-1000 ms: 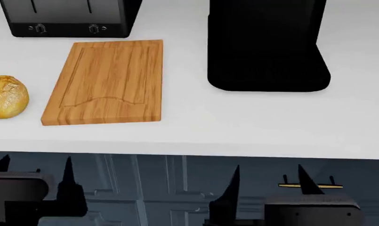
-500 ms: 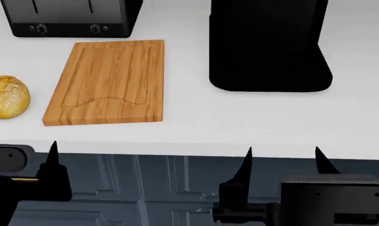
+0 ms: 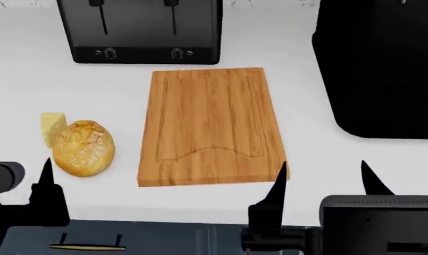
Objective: Place the bread and cheese on the cutting board.
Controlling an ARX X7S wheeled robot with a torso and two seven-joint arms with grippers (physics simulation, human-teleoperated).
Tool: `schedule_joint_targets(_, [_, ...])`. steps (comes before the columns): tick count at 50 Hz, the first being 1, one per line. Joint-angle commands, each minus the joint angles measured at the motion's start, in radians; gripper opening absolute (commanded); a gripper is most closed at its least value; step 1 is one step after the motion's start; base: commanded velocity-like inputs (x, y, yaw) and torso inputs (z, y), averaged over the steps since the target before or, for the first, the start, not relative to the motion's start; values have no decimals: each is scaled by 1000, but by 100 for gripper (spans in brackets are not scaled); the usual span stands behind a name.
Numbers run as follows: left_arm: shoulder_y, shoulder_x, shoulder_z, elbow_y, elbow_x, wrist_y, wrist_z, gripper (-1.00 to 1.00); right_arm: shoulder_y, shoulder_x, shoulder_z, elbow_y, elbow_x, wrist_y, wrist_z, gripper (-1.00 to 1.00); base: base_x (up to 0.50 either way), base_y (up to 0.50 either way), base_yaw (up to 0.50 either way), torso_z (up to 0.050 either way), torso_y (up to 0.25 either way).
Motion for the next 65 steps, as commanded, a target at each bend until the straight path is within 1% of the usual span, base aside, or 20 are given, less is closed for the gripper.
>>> schedule_joint_targets(1, [14, 14, -26, 36, 3, -3, 27, 100, 7, -16, 30, 14, -9, -8, -16, 100, 289, 500, 0, 0, 0])
schedule_joint_targets(14, [9, 12, -26, 48, -9, -24, 16, 100, 4, -12, 34, 19, 9, -5, -16, 100, 286, 497, 0, 0, 0])
schedule_joint_targets(20, [10, 9, -25, 46, -13, -21, 12, 100, -3, -12, 45, 27, 18, -22, -16, 100, 286, 96, 0, 0, 0])
schedule_joint_targets(25, [11, 8, -21, 48, -16, -23, 8, 100, -15, -2, 28, 38, 12, -51, -16, 100, 379, 74, 0, 0, 0])
schedule_joint_targets(34, [8, 3, -25, 55, -25, -33, 3, 100, -5, 2, 20, 9, 21, -4, -6, 100, 412, 77, 0, 0, 2])
schedule_joint_targets(48, [2, 1, -30, 70, -38, -55, -7, 100, 0, 16, 12, -11, 33, 21, -2, 100, 8, 16, 0, 0, 0])
schedule_joint_targets(56, [5, -2, -29, 68, -43, -51, -11, 100, -5, 21, 6, -6, 36, 16, 2, 100, 6, 248, 0, 0, 0])
schedule_joint_targets(61, [5, -4, -30, 68, -46, -52, -14, 100, -6, 17, 21, 2, 42, 7, 6, 100, 96, 312, 0, 0, 0])
schedule_joint_targets(65, [2, -4, -28, 70, -50, -57, -16, 100, -3, 5, 47, -6, 57, 29, 12, 100, 6, 19, 0, 0, 0])
